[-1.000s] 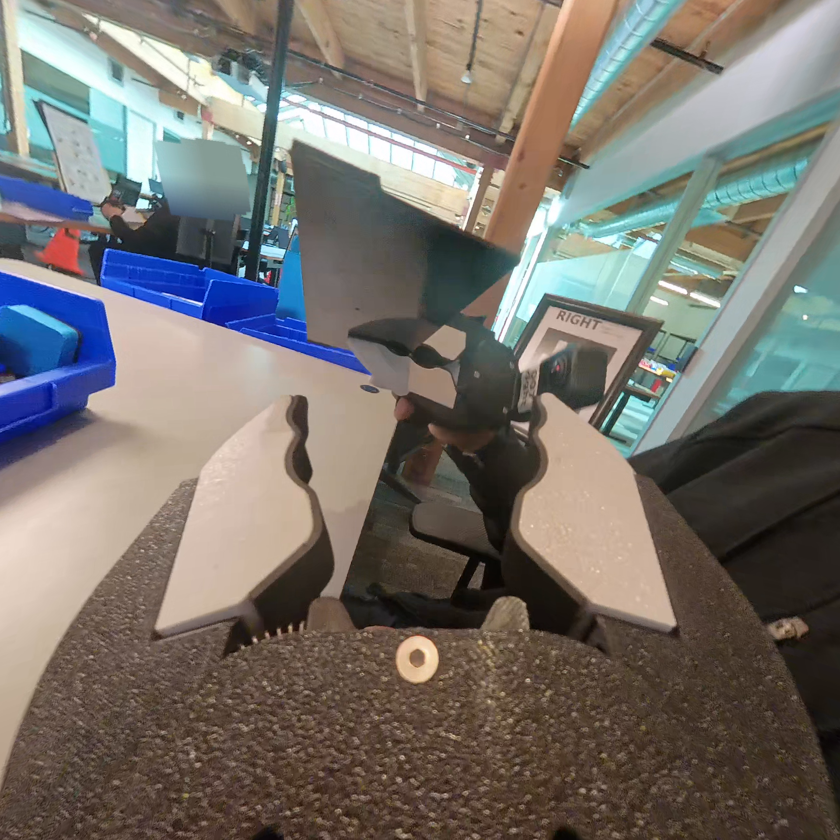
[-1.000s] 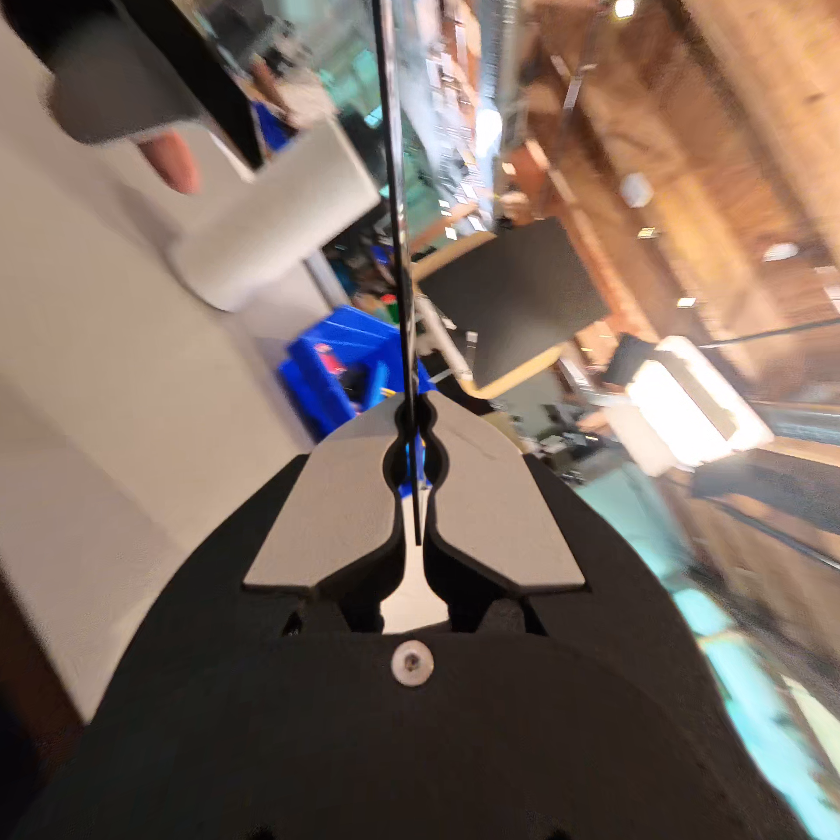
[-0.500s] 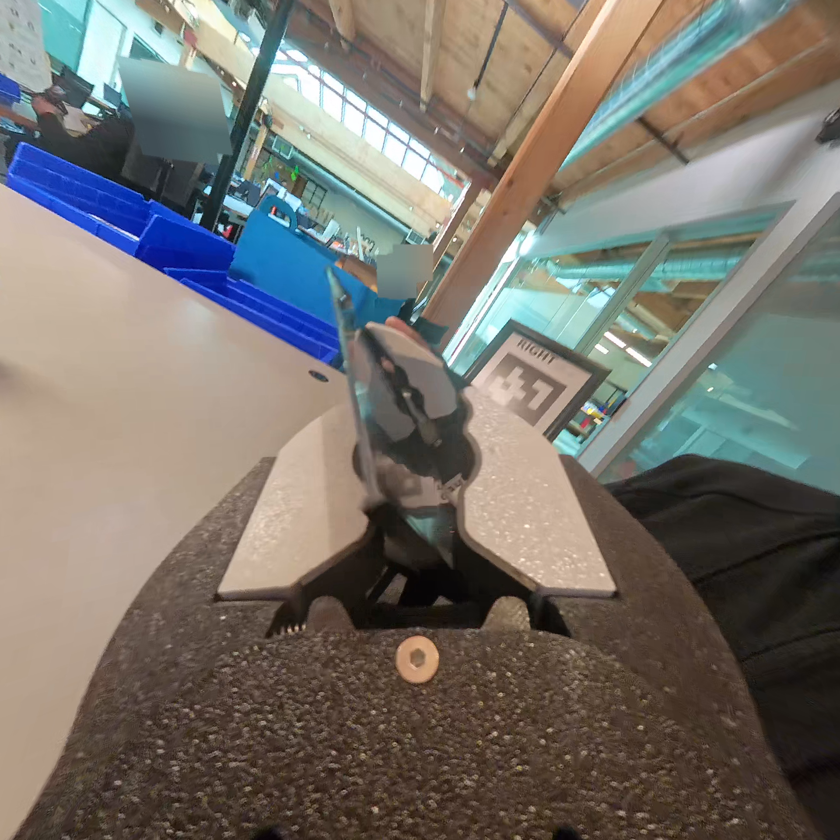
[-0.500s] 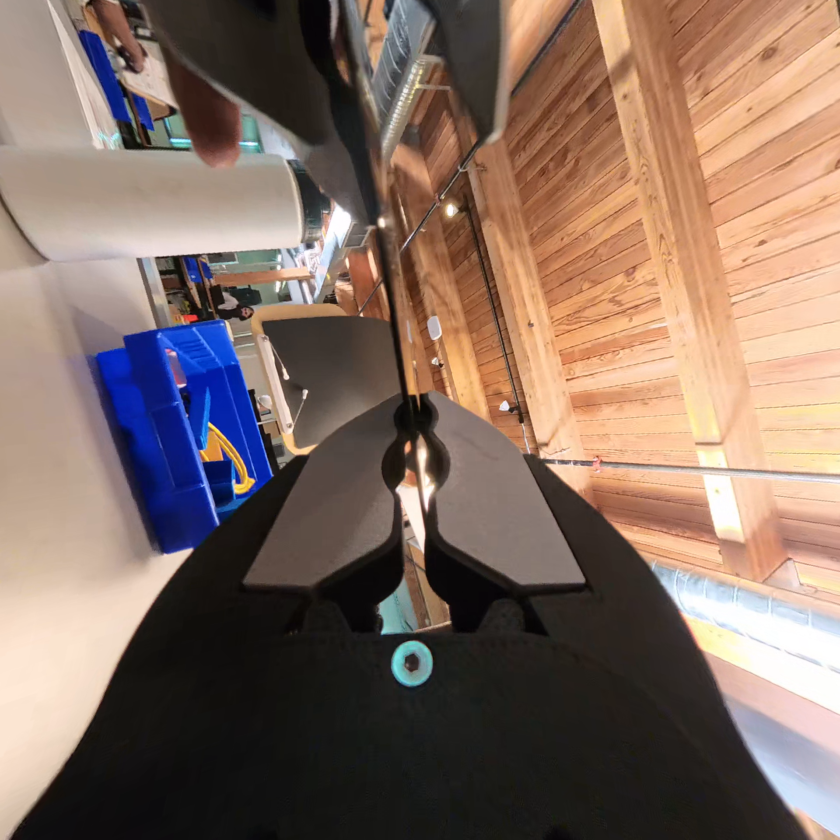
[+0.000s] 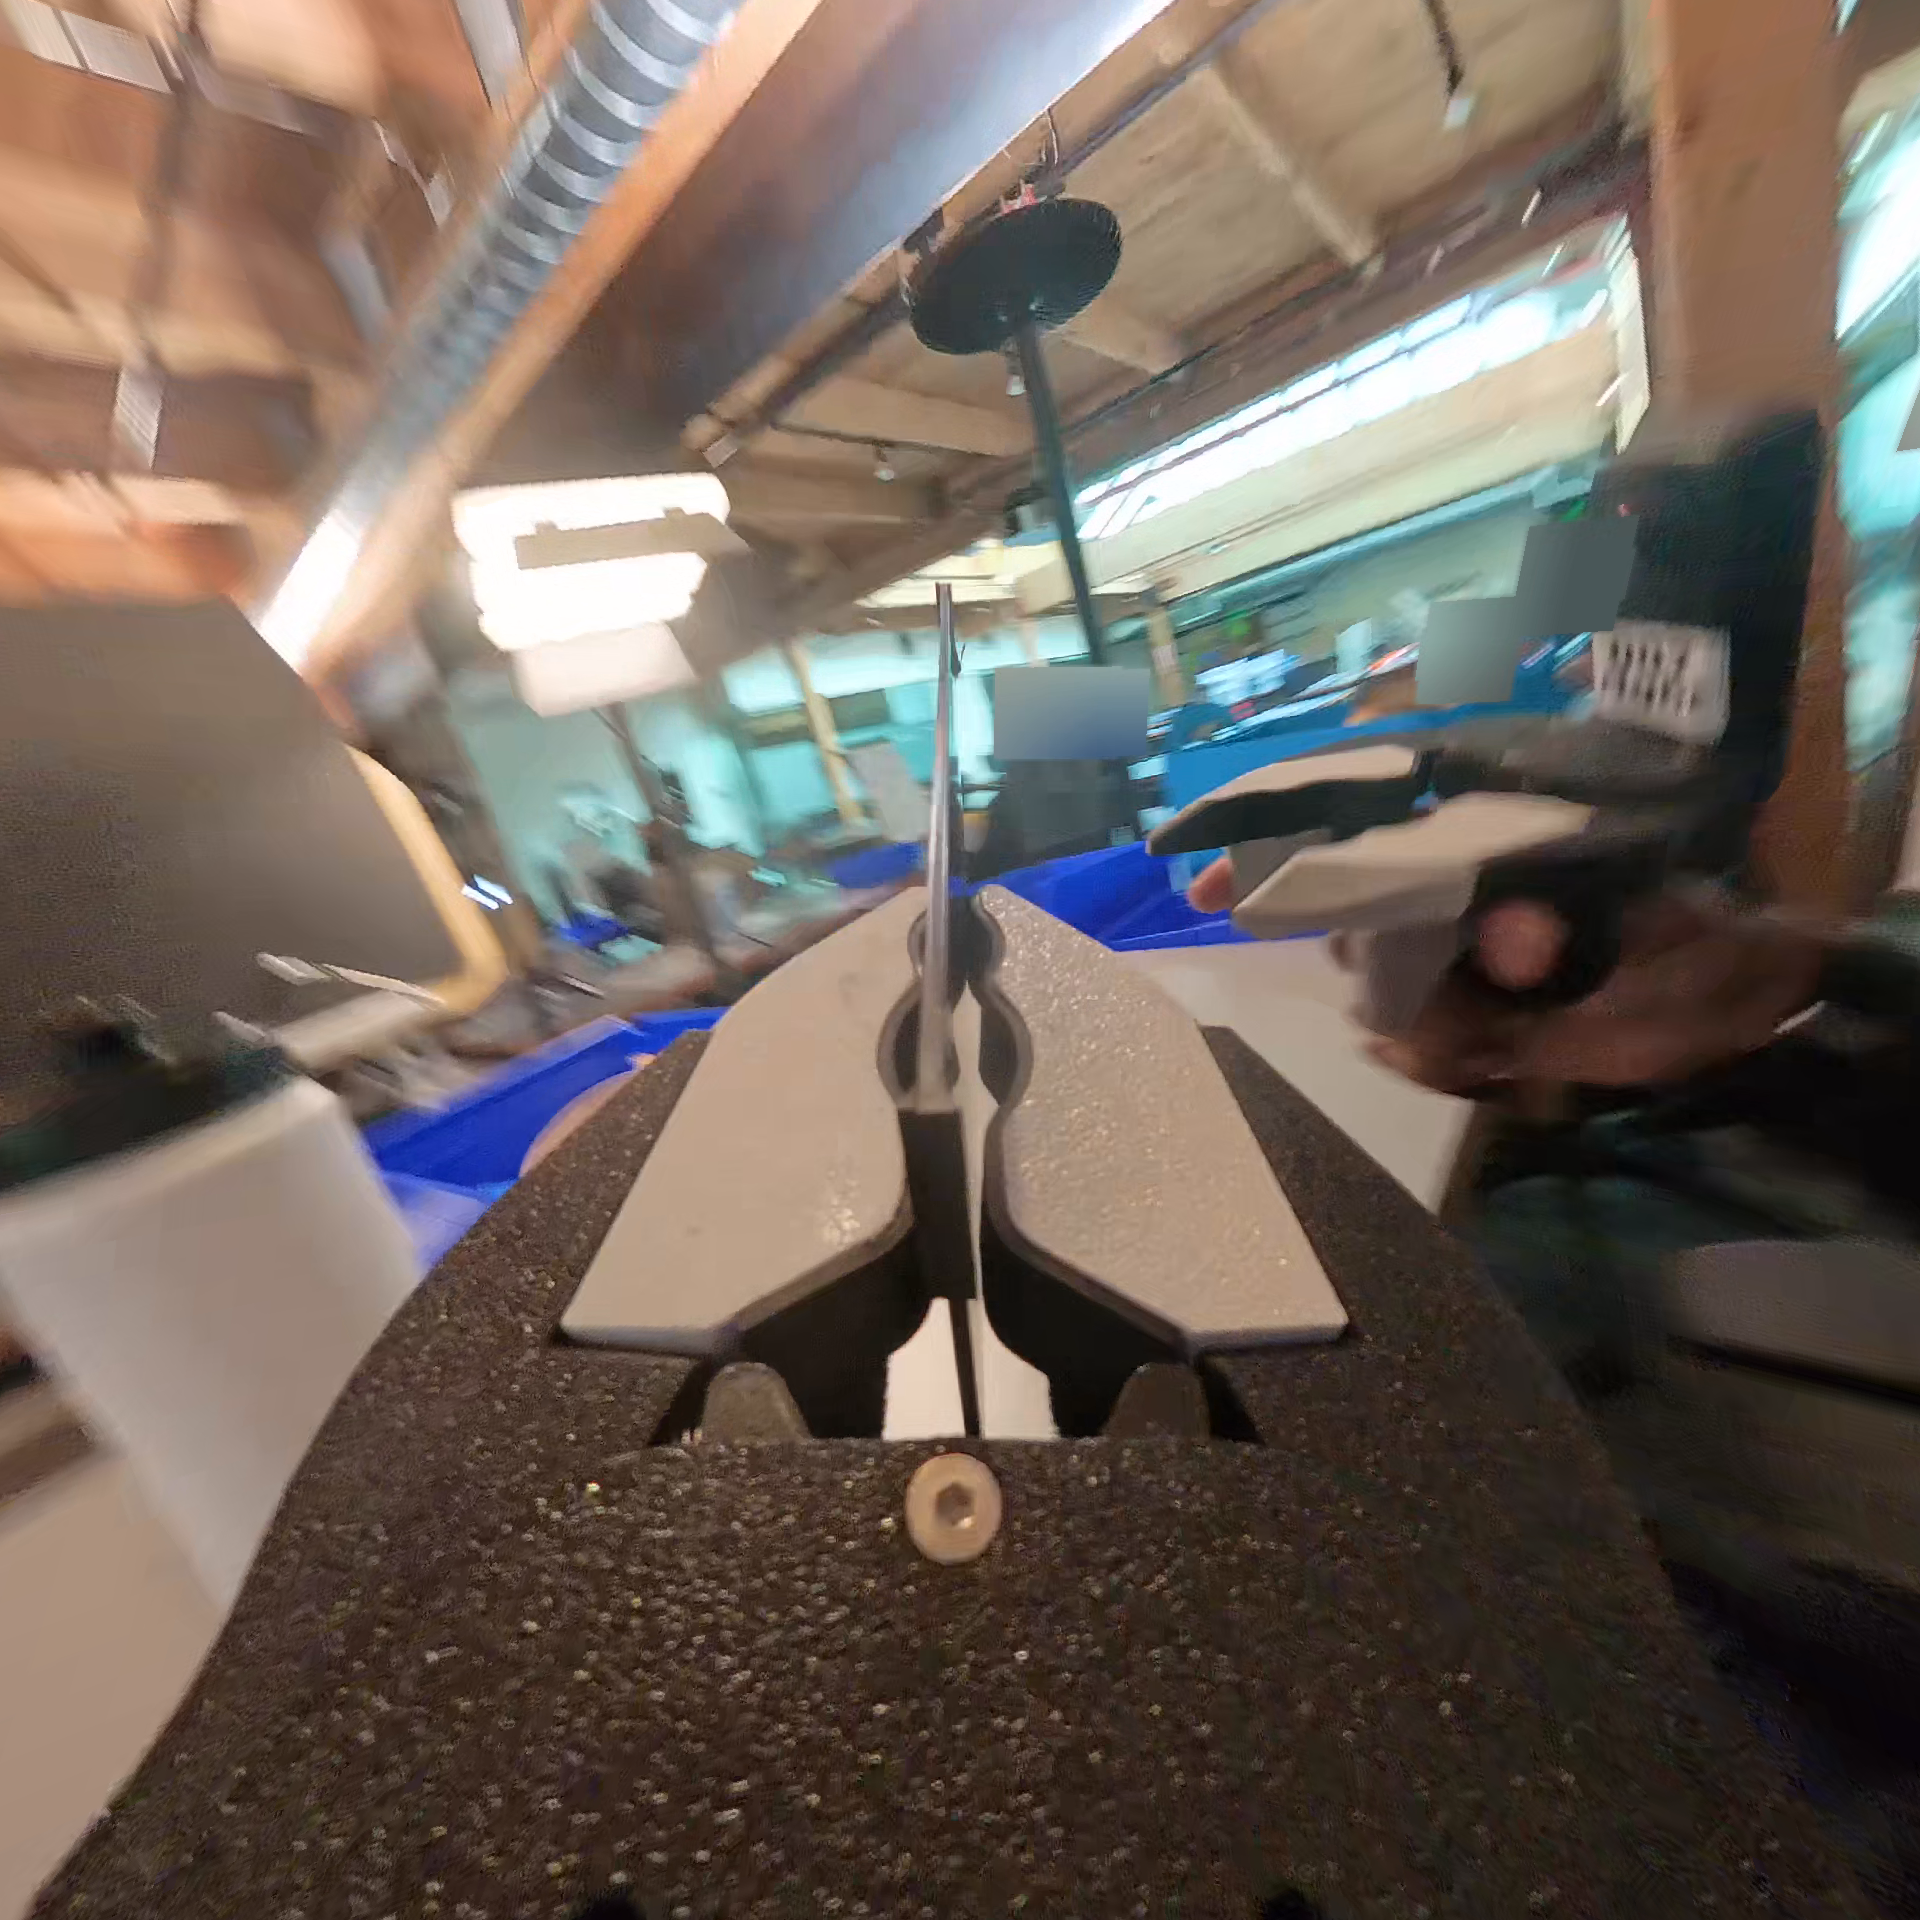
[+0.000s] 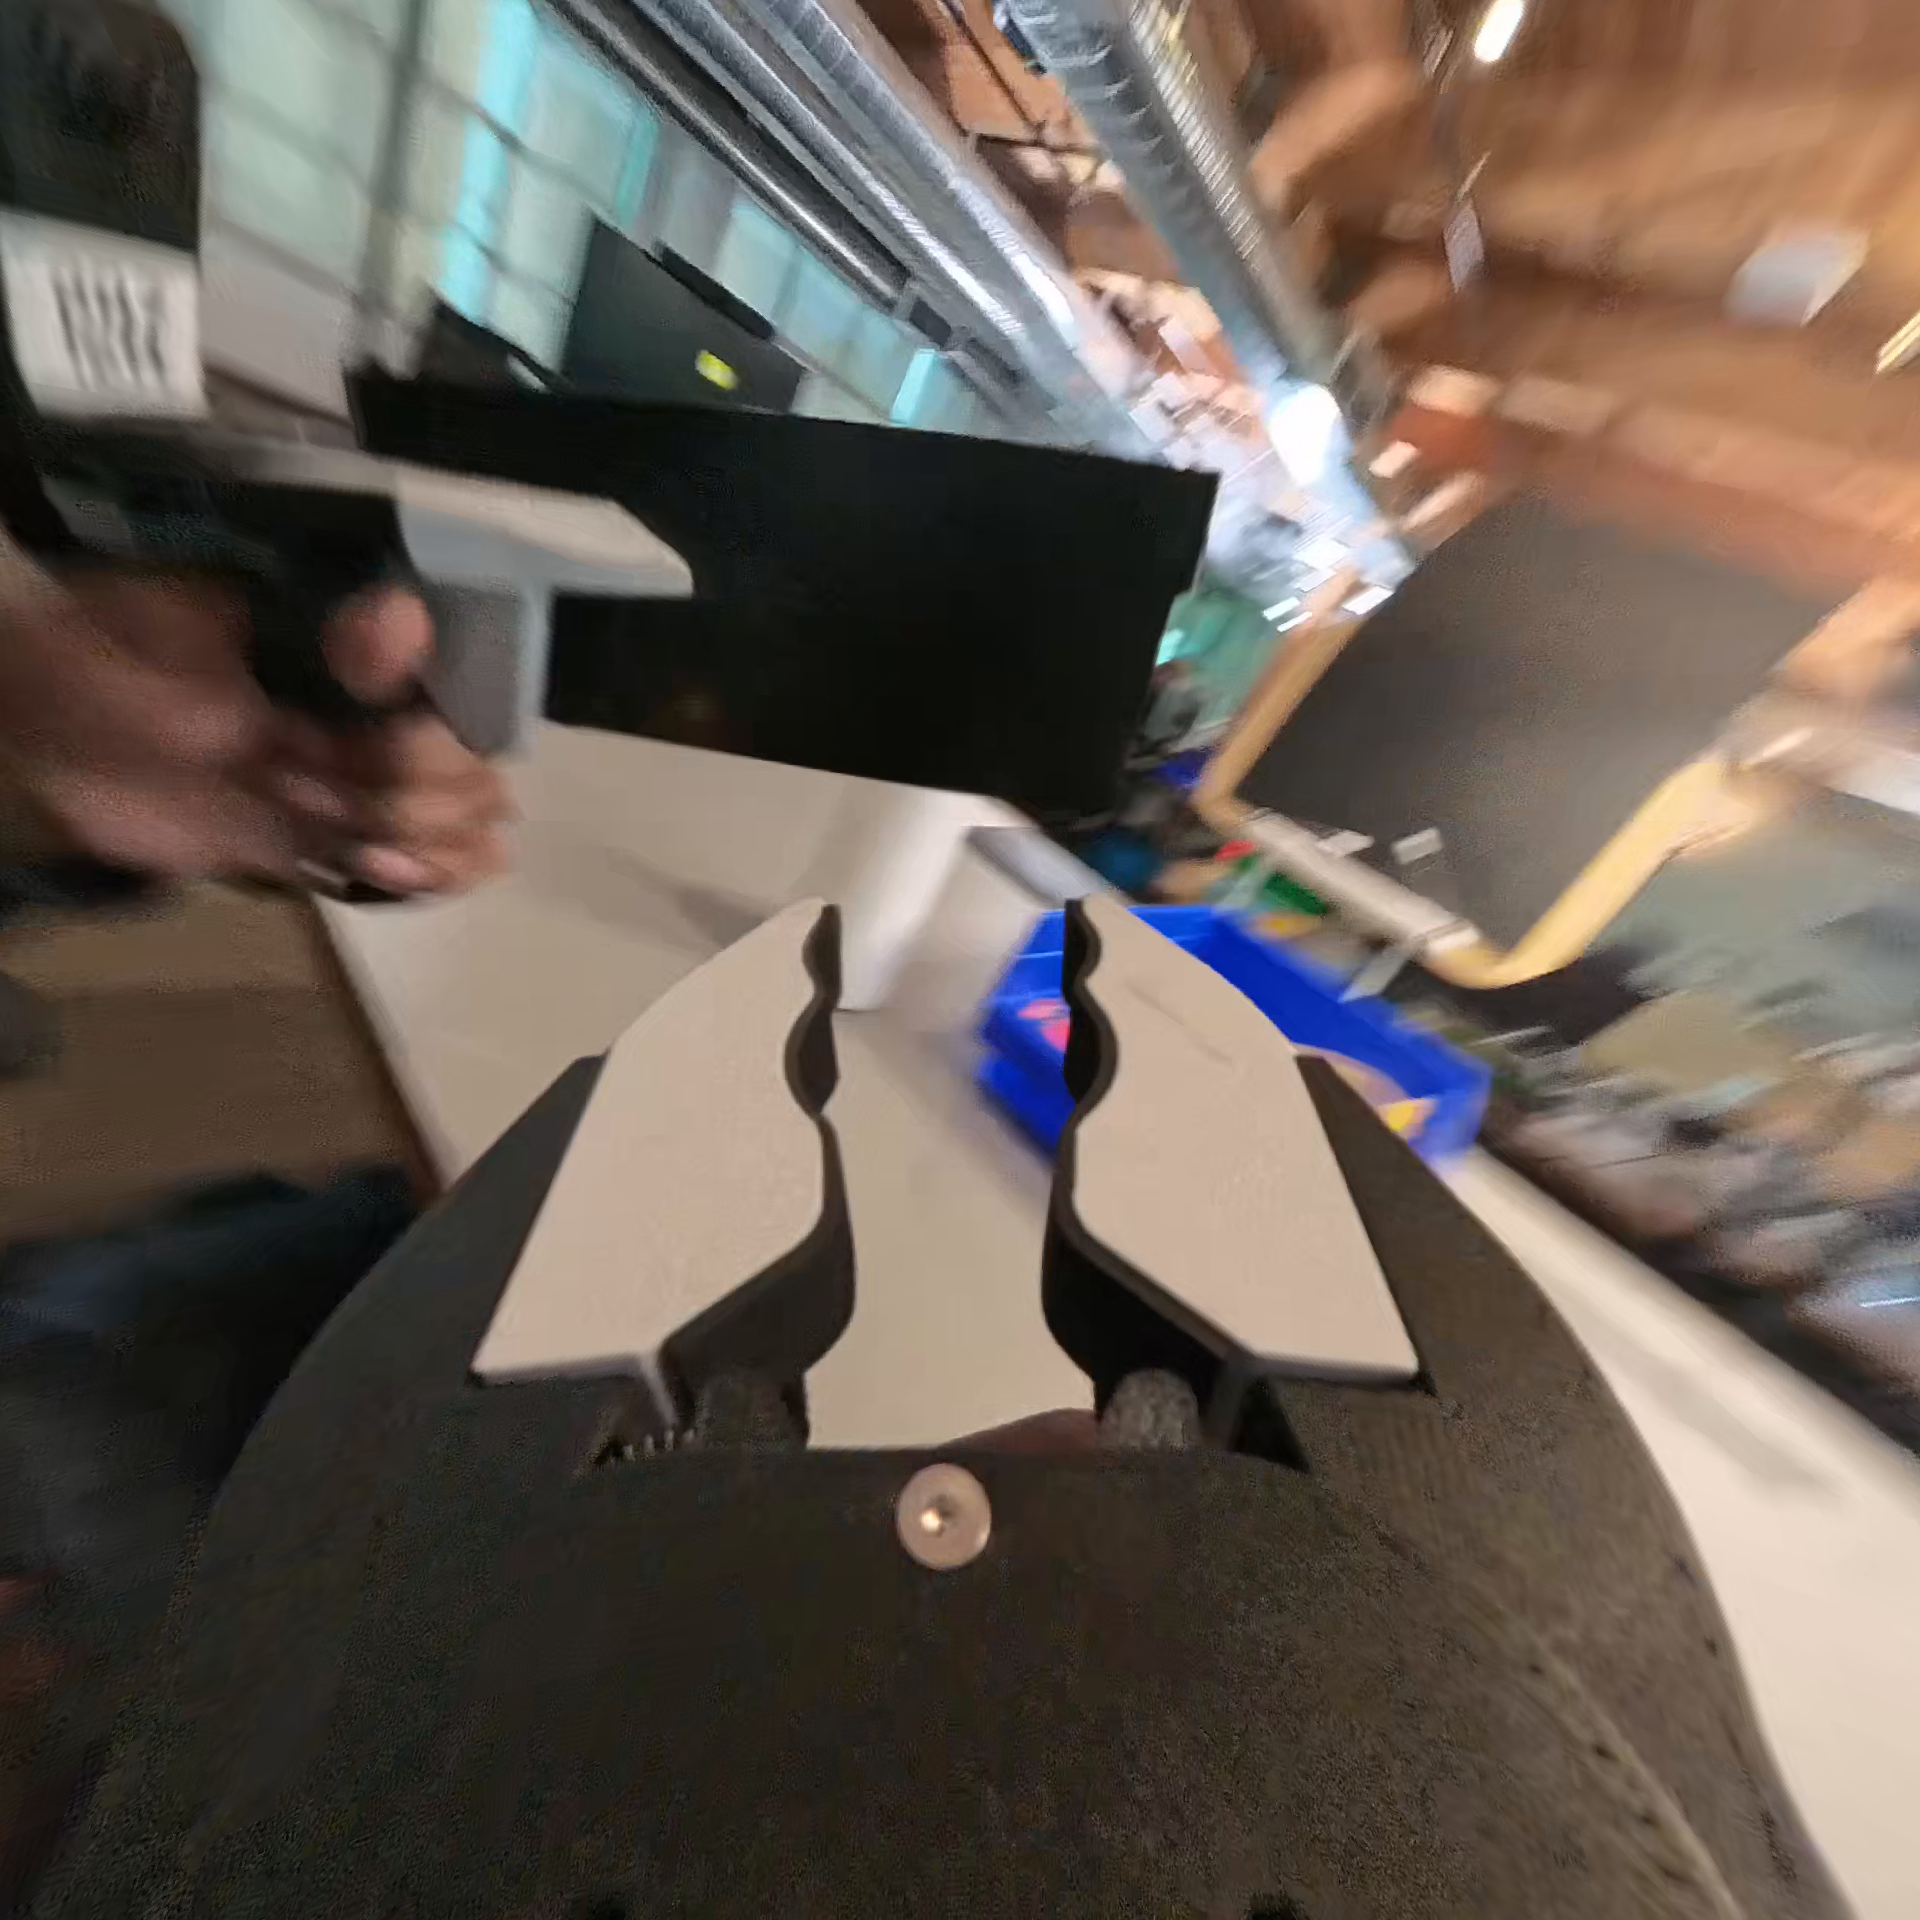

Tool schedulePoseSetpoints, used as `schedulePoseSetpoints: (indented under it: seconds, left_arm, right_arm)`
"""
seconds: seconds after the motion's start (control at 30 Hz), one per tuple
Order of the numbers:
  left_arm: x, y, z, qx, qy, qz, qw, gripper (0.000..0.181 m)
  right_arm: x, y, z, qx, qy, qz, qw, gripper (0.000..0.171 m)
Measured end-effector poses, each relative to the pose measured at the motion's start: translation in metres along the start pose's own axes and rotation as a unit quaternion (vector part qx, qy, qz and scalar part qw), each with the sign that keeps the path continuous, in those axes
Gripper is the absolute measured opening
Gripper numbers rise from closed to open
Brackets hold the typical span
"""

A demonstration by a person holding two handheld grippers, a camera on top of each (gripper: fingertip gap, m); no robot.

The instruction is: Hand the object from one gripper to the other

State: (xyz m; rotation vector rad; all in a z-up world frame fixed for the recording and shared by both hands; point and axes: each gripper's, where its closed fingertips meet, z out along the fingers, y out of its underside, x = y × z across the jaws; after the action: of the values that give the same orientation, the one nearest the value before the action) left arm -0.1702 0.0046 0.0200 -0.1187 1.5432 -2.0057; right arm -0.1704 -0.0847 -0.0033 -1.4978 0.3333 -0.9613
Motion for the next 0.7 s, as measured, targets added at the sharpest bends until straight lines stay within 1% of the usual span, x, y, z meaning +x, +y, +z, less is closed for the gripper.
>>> schedulePoseSetpoints:
  seconds: [0.03,0.1,0.13,0.2,0.27,0.33,0.4,0.43,0.47,0.5,0.53,0.57,0.6,0.7]
  left_arm:
    - [0.003,-0.003,0.000,0.005,-0.018,0.079,0.997,0.003]
    - [0.013,-0.009,0.000,0.018,-0.057,0.232,0.971,0.002]
    - [0.018,-0.009,0.001,0.015,-0.069,0.291,0.954,0.003]
    - [0.026,-0.004,0.004,0.001,-0.087,0.378,0.922,0.003]
    - [0.037,0.005,0.007,-0.006,-0.087,0.458,0.884,0.003]
    - [0.047,0.013,0.010,-0.010,-0.082,0.524,0.847,0.002]
    - [0.056,0.022,0.013,-0.013,-0.068,0.564,0.823,0.002]
    - [0.061,0.024,0.014,-0.008,-0.063,0.573,0.817,0.003]
    - [0.063,0.024,0.014,-0.002,-0.060,0.572,0.818,0.002]
    - [0.065,0.026,0.014,-0.002,-0.045,0.556,0.830,0.008]
    - [0.066,0.032,0.014,-0.011,-0.021,0.538,0.843,0.019]
    - [0.064,0.038,0.014,-0.027,0.001,0.519,0.854,0.036]
    - [0.061,0.043,0.013,-0.042,0.018,0.500,0.865,0.048]
    - [0.058,0.053,0.000,-0.068,0.083,0.441,0.891,0.062]
  right_arm:
    - [-0.005,-0.001,0.003,0.001,-0.030,0.087,0.996,0.043]
    - [-0.014,-0.006,0.009,0.021,-0.084,0.243,0.966,0.047]
    - [-0.018,-0.011,0.010,0.037,-0.110,0.306,0.945,0.048]
    - [-0.027,-0.019,0.012,0.059,-0.155,0.392,0.905,0.055]
    - [-0.036,-0.027,0.013,0.067,-0.188,0.443,0.874,0.064]
    - [-0.043,-0.032,0.013,0.071,-0.205,0.472,0.855,0.071]
    - [-0.045,-0.031,0.016,0.063,-0.197,0.483,0.851,0.069]
    - [-0.044,-0.026,0.018,0.053,-0.180,0.483,0.855,0.060]
    - [-0.041,-0.020,0.019,0.044,-0.159,0.478,0.863,0.046]
    - [-0.037,-0.014,0.019,0.039,-0.143,0.469,0.871,0.028]
    - [-0.035,-0.012,0.019,0.039,-0.140,0.462,0.875,0.016]
    - [-0.033,-0.012,0.018,0.041,-0.143,0.461,0.875,0.012]
    - [-0.029,-0.012,0.016,0.045,-0.140,0.456,0.878,0.008]
    - [-0.017,-0.018,0.008,0.059,-0.134,0.423,0.894,0.005]
